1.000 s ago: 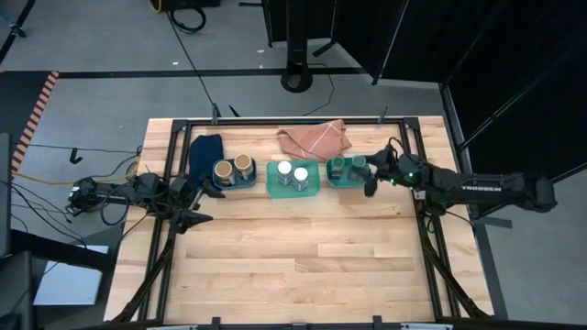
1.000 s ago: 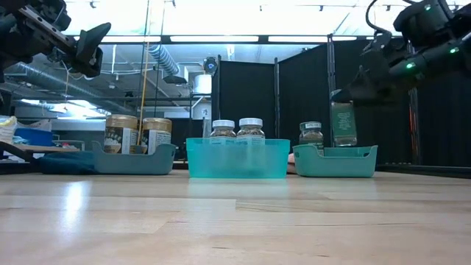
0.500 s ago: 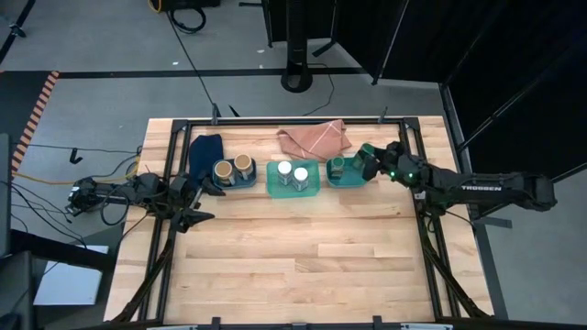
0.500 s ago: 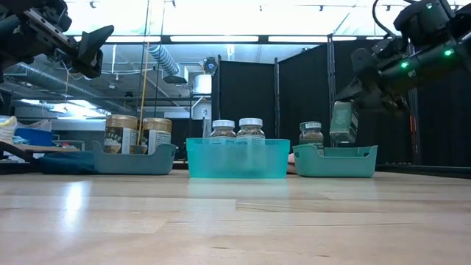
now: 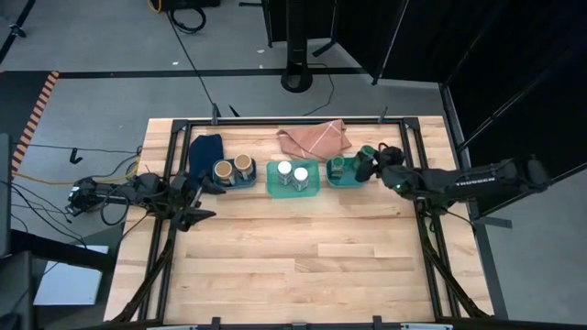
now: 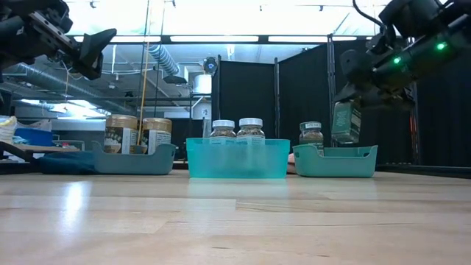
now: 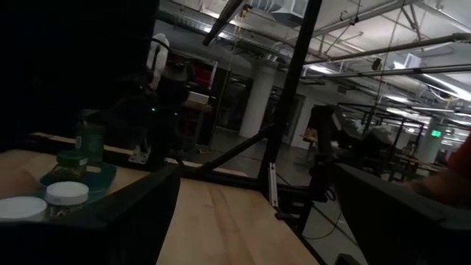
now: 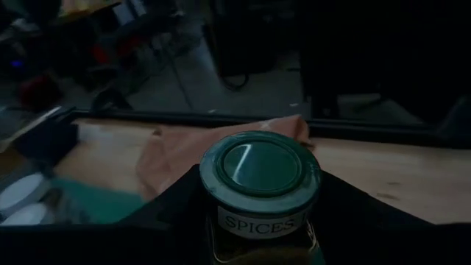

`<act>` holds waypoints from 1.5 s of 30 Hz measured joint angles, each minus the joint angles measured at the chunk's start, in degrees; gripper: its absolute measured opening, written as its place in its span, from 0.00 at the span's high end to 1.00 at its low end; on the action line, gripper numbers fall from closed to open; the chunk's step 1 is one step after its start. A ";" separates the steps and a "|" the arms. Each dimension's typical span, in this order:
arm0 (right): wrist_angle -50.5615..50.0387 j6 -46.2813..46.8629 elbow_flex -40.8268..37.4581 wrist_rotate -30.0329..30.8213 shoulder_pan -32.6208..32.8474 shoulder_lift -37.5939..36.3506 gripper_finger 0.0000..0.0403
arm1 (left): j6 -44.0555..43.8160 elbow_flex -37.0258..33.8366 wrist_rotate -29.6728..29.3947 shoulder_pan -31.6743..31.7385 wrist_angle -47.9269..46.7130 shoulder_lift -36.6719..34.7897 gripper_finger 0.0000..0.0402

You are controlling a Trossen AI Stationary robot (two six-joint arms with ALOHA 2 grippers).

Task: Sort spices by type
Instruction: Put the green seasoning into the light green bin

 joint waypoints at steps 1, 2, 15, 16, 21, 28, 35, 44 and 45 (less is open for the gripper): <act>-0.55 0.59 0.50 1.48 0.52 0.83 0.49 | 0.00 0.00 -0.24 0.01 -0.01 -0.01 0.10; -0.94 1.08 1.01 2.54 0.96 1.66 0.49 | 0.00 0.00 -0.31 0.01 -0.01 -0.01 0.10; -1.89 5.84 5.08 8.93 4.32 13.60 0.49 | 0.00 0.00 -0.27 -0.01 -0.03 0.00 0.10; -1.97 6.09 5.20 9.21 4.32 14.26 0.49 | 0.00 0.00 -0.27 0.01 -0.03 0.00 0.10; -2.74 9.60 5.35 10.16 4.30 16.64 0.49 | 0.00 0.00 -0.18 0.00 -0.04 0.00 0.10; -5.40 13.55 5.37 10.61 4.30 20.49 0.49 | 0.00 0.00 -0.09 -0.01 -0.42 0.00 0.10; -5.19 16.65 5.37 10.68 4.30 24.84 0.49 | 0.00 0.00 -0.09 0.01 -0.42 -0.02 0.10; -1.91 16.67 5.37 11.31 4.30 29.03 0.49 | 0.00 0.00 -0.12 0.00 -0.42 0.00 0.10; -1.69 16.67 5.37 11.58 4.30 29.25 0.49 | 0.00 0.00 -0.12 0.00 -0.42 0.00 0.10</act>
